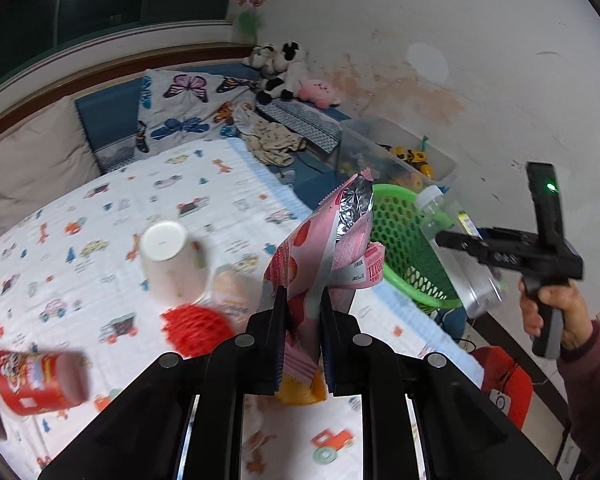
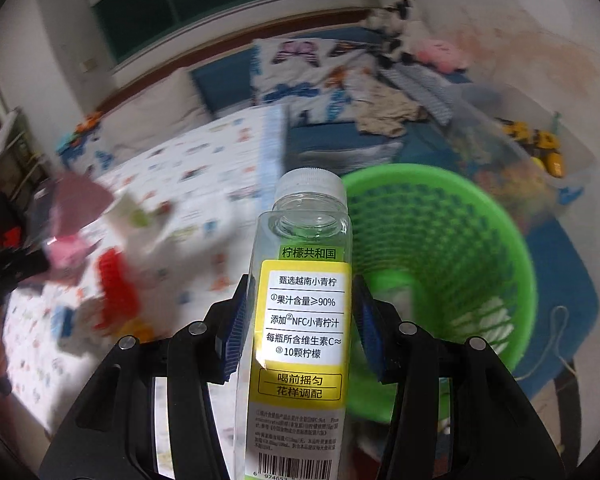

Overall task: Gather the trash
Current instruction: 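Drop the bottle and pink wrapper into the green basket with both tools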

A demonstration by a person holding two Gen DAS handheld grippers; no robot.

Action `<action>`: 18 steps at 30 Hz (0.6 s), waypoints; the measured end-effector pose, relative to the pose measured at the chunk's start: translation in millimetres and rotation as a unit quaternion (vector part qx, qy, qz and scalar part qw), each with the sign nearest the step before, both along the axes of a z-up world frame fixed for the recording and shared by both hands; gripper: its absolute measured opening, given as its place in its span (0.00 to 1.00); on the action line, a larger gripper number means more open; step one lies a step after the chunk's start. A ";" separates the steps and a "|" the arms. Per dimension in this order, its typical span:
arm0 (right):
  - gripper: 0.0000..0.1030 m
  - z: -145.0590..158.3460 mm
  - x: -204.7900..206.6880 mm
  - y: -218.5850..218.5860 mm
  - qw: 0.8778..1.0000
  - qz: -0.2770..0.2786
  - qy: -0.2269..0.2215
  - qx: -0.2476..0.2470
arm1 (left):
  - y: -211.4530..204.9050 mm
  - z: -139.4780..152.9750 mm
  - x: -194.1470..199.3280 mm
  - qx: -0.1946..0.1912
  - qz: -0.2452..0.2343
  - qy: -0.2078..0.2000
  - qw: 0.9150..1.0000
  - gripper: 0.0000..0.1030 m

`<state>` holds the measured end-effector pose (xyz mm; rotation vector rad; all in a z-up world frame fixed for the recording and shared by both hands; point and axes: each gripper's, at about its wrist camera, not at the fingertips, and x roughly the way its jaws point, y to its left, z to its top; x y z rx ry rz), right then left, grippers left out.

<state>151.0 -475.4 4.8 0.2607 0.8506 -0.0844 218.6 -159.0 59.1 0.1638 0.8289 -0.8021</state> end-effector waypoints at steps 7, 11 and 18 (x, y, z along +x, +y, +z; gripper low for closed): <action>0.48 -36.4 23.3 -44.7 0.999 -0.027 0.033 -0.007 | -36.4 -3.8 3.7 -0.003 -0.019 0.013 1.000 0.15; 0.48 -58.6 37.4 -53.9 0.998 -0.031 0.051 -0.006 | -50.5 -6.5 5.2 -0.003 -0.026 0.014 1.000 0.15; 0.49 -89.6 54.9 -69.8 0.996 -0.044 0.073 0.009 | -66.3 -13.8 12.2 -0.002 -0.034 0.025 0.999 0.15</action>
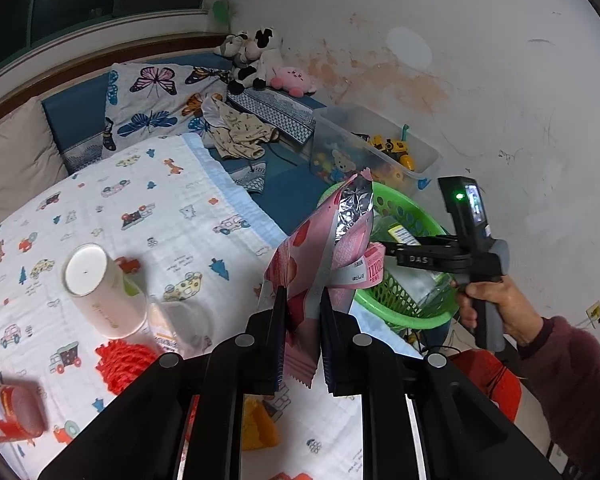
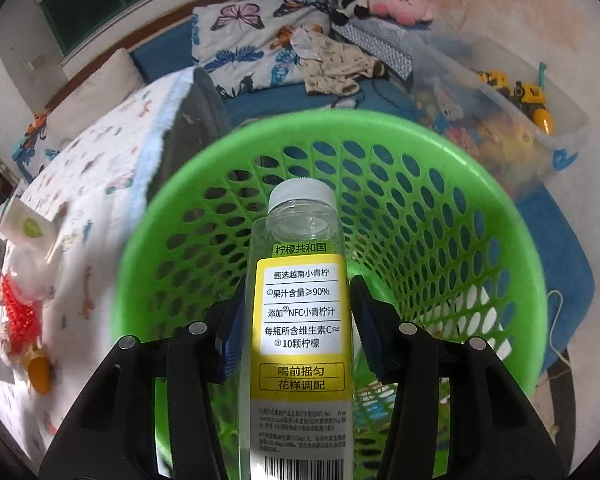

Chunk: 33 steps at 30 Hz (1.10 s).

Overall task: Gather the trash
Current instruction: 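Drop the bottle and pink wrapper into the green basket with both tools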

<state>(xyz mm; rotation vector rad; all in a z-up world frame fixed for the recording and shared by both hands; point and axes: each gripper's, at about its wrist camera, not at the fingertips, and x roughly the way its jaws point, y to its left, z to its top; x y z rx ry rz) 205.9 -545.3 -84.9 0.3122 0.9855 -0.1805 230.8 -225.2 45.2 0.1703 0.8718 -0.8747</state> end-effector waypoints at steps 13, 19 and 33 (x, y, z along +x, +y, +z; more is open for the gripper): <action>0.56 16.2 -25.5 -5.1 0.999 -0.007 -0.042 -0.006 | -44.9 -16.7 -2.5 0.000 -0.033 0.025 0.999 0.15; 0.60 32.7 -53.5 -10.5 0.998 -0.018 -0.058 -0.021 | -76.4 -23.1 -10.5 0.004 -0.051 0.037 0.998 0.15; 0.72 60.1 -115.7 -18.7 0.993 -0.046 -0.096 -0.045 | -140.4 -57.1 -11.4 0.034 -0.055 0.086 0.994 0.19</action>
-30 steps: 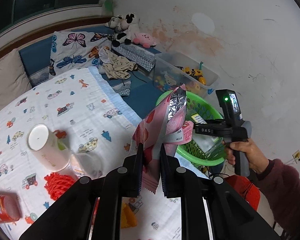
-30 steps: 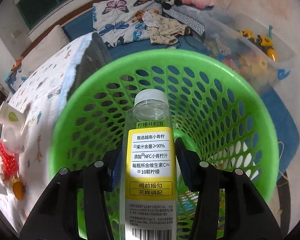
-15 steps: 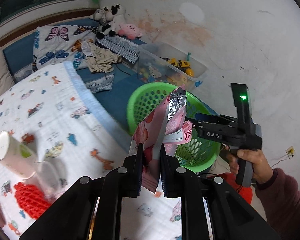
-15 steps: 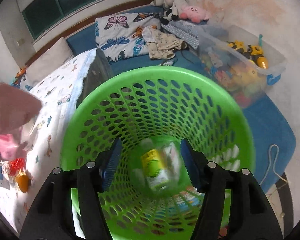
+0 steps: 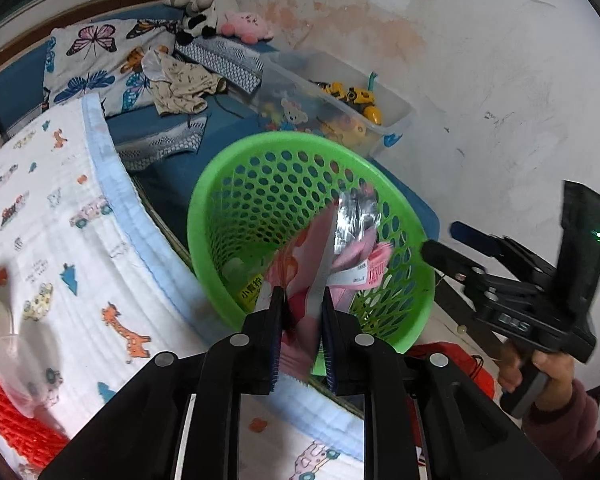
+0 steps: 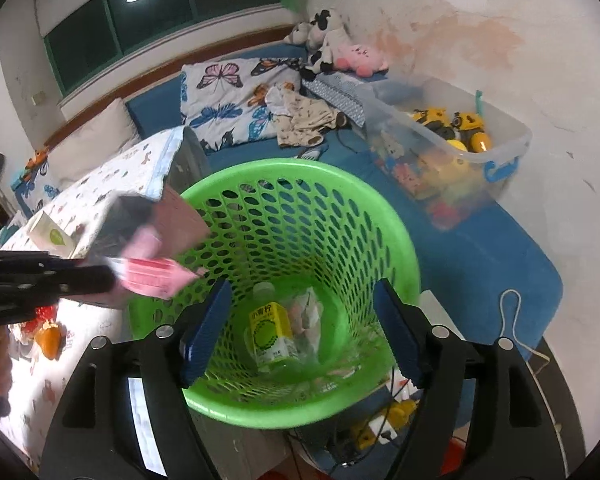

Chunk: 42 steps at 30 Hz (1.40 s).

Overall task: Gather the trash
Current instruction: 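Drop the bottle and pink wrapper into the green basket with both tools, then return both tools to the bed and grasp the crumpled foil wrapper with right tool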

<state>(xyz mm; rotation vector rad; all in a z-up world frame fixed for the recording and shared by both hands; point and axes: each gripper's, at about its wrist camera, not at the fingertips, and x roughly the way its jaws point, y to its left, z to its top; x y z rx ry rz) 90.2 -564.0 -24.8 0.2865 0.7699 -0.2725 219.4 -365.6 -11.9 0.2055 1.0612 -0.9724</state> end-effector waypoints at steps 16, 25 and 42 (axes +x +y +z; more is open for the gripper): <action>0.72 2.3 -16.3 4.0 1.000 -0.006 -0.015 0.017 | 3.2 1.2 -1.2 -0.022 0.013 0.001 1.000 0.50; 0.73 11.4 -18.4 14.2 1.000 0.005 -0.024 0.019 | 34.3 20.4 -9.2 -0.025 0.038 -0.033 0.998 0.56; 0.79 34.5 -4.1 96.5 0.993 0.109 -0.032 0.007 | 151.4 54.9 -24.8 -0.022 0.110 -0.087 0.990 0.61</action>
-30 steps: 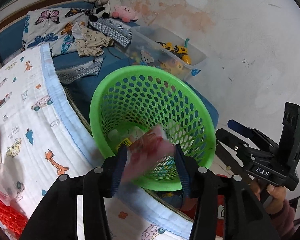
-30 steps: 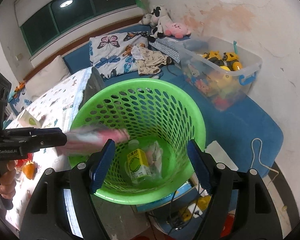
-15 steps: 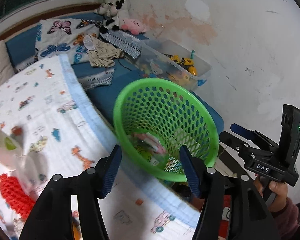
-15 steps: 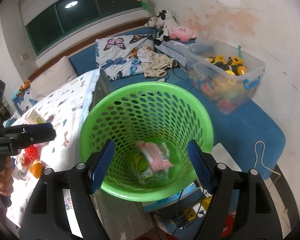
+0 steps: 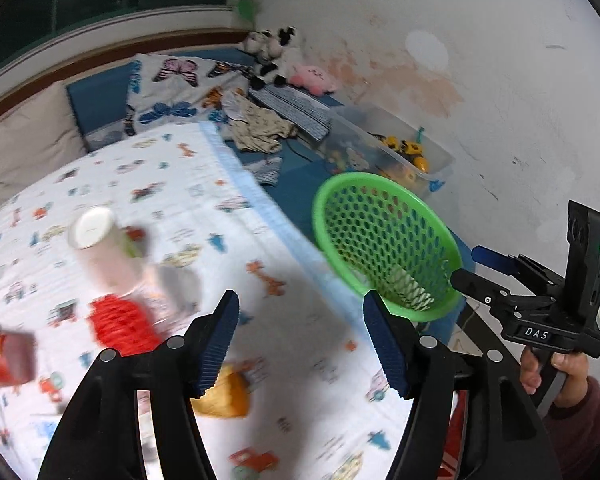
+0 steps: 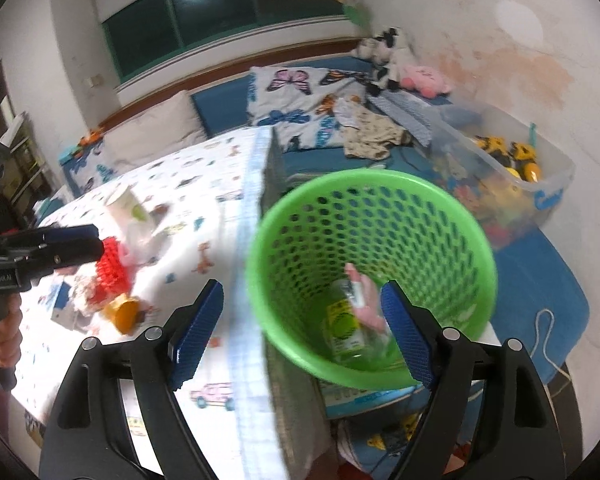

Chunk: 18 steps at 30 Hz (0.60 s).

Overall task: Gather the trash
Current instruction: 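Return both tools to the bed and grasp the crumpled foil wrapper with right tool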

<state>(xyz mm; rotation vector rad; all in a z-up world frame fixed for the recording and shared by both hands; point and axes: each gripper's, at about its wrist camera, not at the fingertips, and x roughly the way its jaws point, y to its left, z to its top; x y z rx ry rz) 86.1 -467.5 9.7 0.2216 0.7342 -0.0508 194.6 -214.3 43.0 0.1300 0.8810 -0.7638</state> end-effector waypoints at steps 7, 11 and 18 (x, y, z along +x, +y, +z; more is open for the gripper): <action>0.79 0.3 20.0 50.6 0.998 0.061 0.010 0.005 | 69.5 3.8 5.0 0.006 0.055 -0.004 0.998 0.61; 0.79 -5.3 30.7 83.3 0.995 0.099 0.022 -0.004 | 109.5 1.5 6.9 0.009 0.089 -0.006 0.996 0.65; 0.79 -25.8 48.2 141.9 0.987 0.157 0.044 -0.004 | 165.8 -15.2 7.2 0.015 0.126 0.006 0.992 0.67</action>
